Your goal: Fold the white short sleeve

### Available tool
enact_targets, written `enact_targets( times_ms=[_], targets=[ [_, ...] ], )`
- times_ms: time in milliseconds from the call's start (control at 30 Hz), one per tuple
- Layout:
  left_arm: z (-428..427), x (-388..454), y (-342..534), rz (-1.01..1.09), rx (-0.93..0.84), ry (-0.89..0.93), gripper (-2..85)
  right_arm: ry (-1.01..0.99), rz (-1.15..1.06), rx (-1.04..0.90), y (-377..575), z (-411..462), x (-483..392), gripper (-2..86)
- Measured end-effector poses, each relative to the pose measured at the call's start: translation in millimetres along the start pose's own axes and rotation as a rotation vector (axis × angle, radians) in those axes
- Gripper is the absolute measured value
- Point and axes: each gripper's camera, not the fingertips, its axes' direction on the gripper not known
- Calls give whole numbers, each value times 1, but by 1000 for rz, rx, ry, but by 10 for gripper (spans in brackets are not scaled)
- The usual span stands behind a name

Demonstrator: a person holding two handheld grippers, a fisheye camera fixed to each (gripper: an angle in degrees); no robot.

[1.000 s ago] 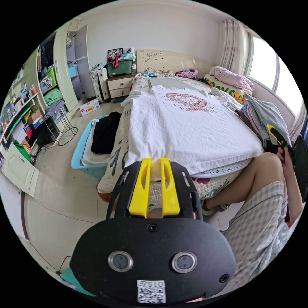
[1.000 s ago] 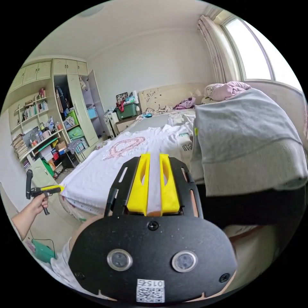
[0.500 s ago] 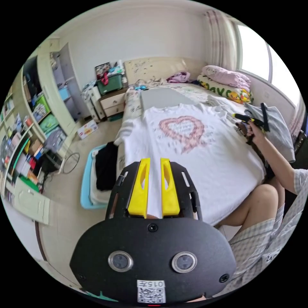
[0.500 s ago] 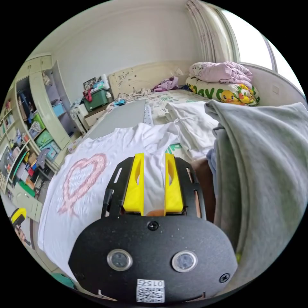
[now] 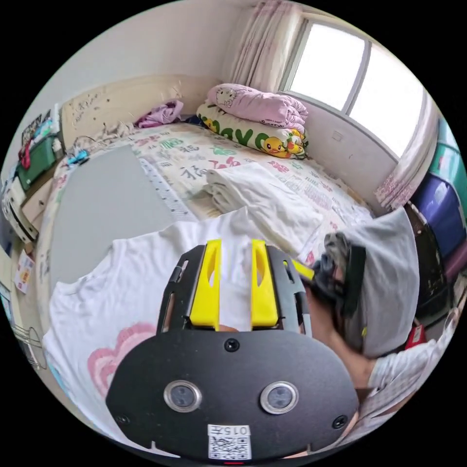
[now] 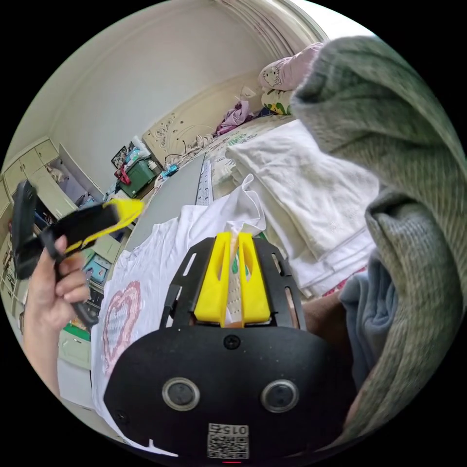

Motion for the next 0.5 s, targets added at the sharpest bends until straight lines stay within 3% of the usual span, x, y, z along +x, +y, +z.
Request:
enact_targets(
  times_ms=[100, 500],
  targets=[
    [34, 19, -51, -52, -29, 27, 99, -4, -8, 11, -6, -9, -11, 23],
    [75, 90, -143, 13, -182, -304, 64, -22, -65, 49, -13, -46, -56, 15]
  ],
)
